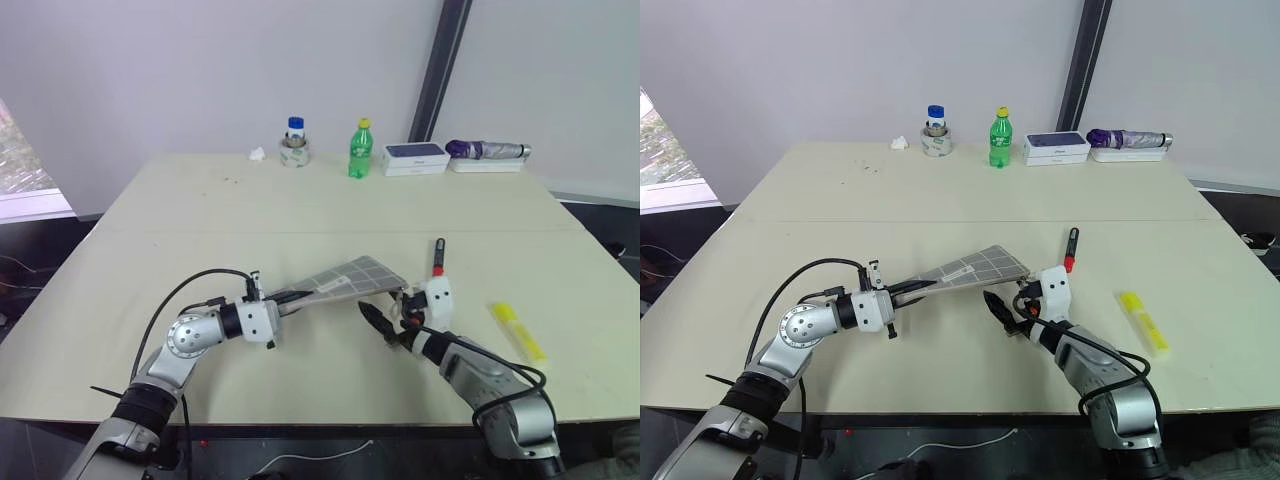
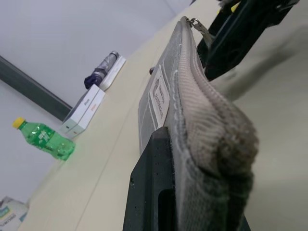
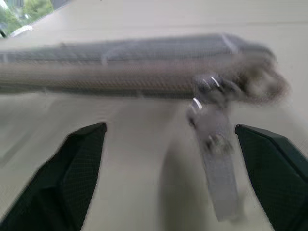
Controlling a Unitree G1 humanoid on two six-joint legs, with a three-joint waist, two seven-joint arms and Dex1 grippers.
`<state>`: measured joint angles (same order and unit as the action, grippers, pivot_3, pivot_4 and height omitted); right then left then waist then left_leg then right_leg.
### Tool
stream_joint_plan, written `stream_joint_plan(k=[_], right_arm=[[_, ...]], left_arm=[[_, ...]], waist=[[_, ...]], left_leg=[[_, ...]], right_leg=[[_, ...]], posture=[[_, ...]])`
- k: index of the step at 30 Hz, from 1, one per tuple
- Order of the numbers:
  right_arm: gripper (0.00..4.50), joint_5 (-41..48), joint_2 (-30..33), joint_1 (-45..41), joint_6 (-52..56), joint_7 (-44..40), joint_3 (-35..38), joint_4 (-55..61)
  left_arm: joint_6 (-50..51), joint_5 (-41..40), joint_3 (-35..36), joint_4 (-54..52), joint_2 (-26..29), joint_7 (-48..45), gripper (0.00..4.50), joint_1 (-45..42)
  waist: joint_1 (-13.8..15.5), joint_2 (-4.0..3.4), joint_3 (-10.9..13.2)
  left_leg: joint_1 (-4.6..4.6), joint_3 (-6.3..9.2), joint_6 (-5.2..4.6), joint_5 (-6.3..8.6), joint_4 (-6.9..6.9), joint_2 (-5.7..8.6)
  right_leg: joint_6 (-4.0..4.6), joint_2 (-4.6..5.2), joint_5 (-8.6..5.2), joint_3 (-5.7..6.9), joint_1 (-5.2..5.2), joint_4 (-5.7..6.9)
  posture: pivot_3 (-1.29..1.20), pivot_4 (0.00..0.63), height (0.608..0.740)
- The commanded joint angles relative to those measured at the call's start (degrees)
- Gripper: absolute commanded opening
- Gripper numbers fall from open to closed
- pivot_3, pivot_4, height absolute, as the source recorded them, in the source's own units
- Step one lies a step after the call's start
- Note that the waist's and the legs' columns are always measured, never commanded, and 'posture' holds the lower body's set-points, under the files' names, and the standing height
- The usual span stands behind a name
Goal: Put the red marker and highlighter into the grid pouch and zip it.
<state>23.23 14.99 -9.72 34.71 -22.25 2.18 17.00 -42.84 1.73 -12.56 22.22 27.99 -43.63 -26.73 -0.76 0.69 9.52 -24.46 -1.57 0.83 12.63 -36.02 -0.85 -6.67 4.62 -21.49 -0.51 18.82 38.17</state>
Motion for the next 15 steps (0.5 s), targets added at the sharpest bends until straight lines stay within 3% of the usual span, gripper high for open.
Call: stream_joint_plan(k=[1,6,15], right_arm=[[2.66,-0.60,0.66,-0.79,-1.03,-0.31,-0.26,0.46],[0.02,-2.10,3.78,-0.65,0.41,-1.50,-1.57,2.14],[0.02,-11.20,14.80,-8.99,3.26,-7.21,-14.48,5.01]], left_arm=[[0.62,-1.23,0.63,-1.84,-0.16,0.04,0.00,-0.60],[0.91,-0.15,0.96,-0.75,0.44,0.58,0.00,-0.22],[0.17,5.03,-0.24,0.30,1.70,2.58,0.00,3.01]], waist=[[0.11,0.00,0.00],[0.05,0.00,0.00],[-0.15,-0.04,0.02]], left_leg=[[0.00,0.00,0.00,0.00,0.00,0.00],[-0.01,0.00,0.00,0.00,0.00,0.01],[-0.01,-0.04,0.00,0.00,0.02,-0.02]], right_leg=[[0.00,0.00,0.00,0.00,0.00,0.00],[0.00,0.01,0.00,0.00,0.00,0.00],[0.00,-0.02,0.00,-0.06,0.12,0.03]], posture=[[0.00,0.150,0.740],[0.00,0.150,0.740],[0.00,0.150,0.740]])
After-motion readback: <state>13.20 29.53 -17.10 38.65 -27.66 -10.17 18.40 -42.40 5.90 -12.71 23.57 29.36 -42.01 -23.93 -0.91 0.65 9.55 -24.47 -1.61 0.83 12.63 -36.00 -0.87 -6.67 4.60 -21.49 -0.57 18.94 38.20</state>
